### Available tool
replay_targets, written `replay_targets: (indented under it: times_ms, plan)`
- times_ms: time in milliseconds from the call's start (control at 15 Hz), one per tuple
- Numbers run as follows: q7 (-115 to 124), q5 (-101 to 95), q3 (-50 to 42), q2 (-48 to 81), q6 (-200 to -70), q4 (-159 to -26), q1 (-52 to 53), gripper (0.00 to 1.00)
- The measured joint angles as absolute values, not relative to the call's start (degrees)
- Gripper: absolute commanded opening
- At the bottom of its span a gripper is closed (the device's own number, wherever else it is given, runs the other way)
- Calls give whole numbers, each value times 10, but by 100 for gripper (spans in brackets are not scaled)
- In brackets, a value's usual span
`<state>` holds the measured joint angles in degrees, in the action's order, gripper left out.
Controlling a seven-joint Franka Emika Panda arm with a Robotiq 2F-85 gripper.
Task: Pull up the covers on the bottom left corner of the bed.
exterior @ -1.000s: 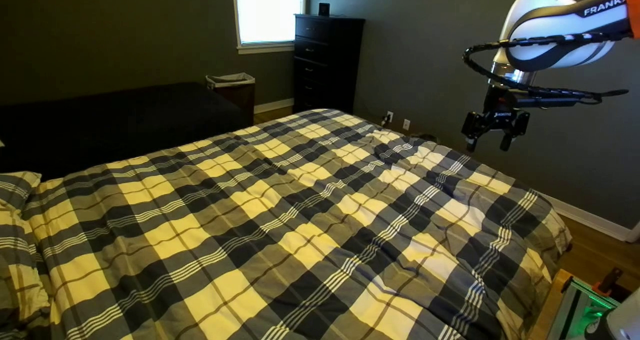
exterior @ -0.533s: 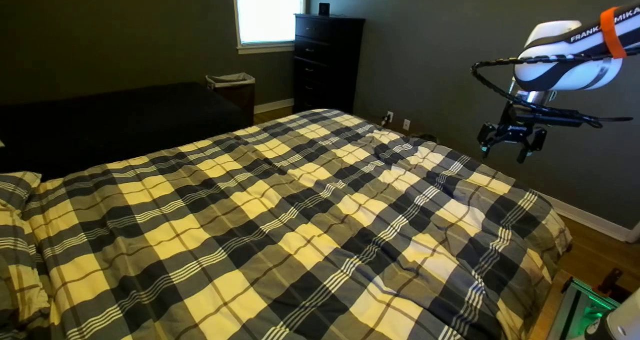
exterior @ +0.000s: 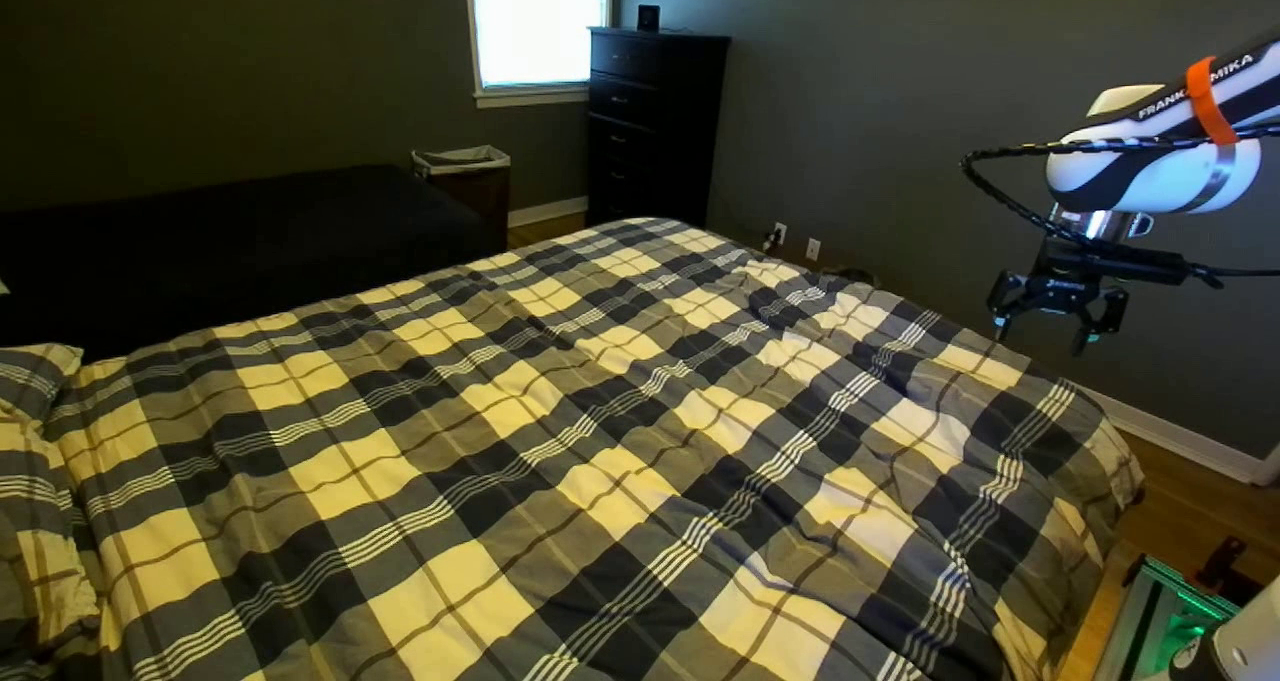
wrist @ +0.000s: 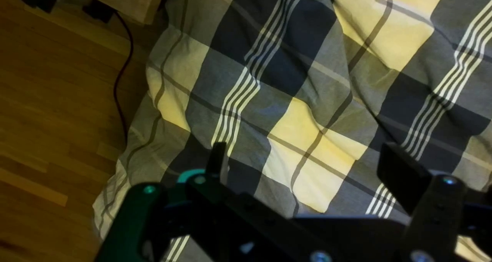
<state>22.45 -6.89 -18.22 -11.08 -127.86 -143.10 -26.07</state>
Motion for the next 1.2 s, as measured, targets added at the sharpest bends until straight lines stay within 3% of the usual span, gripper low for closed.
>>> replay_targets:
  times_ms: [400, 1200]
  plan:
    - [250, -57, -193, -89, -1278, -1411, -263, 100]
    - [258, 40, -270, 116, -1414, -1300, -281, 100]
